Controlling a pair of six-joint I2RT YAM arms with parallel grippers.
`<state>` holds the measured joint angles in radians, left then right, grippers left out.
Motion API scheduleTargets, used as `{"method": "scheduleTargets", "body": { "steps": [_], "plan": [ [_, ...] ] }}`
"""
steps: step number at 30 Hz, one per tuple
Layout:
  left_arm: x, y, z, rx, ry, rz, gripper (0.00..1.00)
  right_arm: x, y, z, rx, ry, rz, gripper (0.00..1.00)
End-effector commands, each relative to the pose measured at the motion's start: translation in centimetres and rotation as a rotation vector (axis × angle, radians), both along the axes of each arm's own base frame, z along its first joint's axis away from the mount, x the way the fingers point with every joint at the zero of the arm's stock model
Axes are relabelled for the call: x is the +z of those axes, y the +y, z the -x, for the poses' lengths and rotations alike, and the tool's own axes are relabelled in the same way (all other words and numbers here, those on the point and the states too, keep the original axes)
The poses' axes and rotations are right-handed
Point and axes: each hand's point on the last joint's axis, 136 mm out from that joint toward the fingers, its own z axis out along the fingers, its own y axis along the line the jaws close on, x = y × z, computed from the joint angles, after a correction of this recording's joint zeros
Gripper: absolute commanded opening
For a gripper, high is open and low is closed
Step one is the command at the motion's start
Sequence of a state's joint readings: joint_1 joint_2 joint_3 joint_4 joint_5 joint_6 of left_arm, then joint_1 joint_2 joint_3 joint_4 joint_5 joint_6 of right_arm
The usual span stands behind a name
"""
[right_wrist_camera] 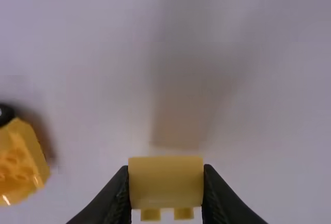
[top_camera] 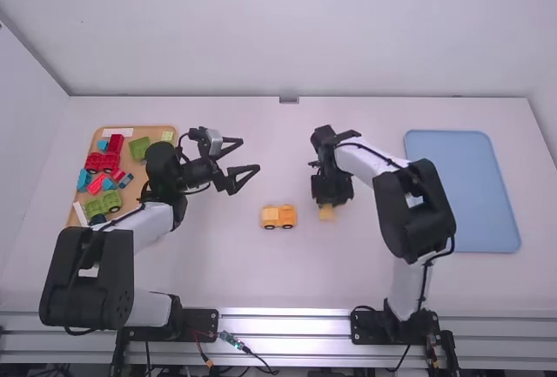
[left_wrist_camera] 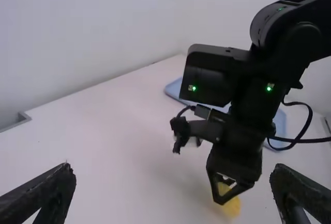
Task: Assemble lego blocks to make yellow taxi
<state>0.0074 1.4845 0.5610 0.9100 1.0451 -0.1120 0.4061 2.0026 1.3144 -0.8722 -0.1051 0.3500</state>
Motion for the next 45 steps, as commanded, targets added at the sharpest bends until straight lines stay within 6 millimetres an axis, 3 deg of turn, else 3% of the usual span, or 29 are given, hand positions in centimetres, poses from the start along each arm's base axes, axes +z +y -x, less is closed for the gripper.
{"method": "scheduleTargets", "body": {
  "steps": [1, 9, 12, 20, 30, 40, 45],
  "plan": [
    [0.8, -0.1, -0.3, -0.008, -0.023, 0.001, 0.99, 0.7, -0.3, -0.5, -0.316, 0.011, 0.033, 0.0],
    [0.8, -0.1, -0.3, -0.008, -0.022, 0.001, 0.99, 1.0, -2.1, 0.5, -0.941, 0.134, 0.139, 0.0],
    [0.8, -0.1, -0.3, -0.009, -0.022, 0.001, 0.99, 1.1, -2.5, 1.0, -1.059, 0.165, 0.17, 0.0],
    [0.8, -0.1, -0.3, -0.009, -0.023, 0.001, 0.99, 1.2, -1.4, 1.3, -1.234, 0.22, 0.173, 0.0],
    [0.8, -0.1, -0.3, -0.009, -0.023, 0.001, 0.99, 0.4, -1.6, 2.4, -1.429, 0.205, 0.267, 0.16],
    [0.8, -0.1, -0.3, -0.008, -0.026, 0.001, 0.99, -1.6, -0.8, 1.7, -1.403, 0.205, 0.161, 0.15],
    [0.8, -0.1, -0.3, -0.008, -0.026, 0.001, 0.99, -1.5, -1.6, 2.1, -1.419, 0.22, 0.189, 0.17]
  ]
}}
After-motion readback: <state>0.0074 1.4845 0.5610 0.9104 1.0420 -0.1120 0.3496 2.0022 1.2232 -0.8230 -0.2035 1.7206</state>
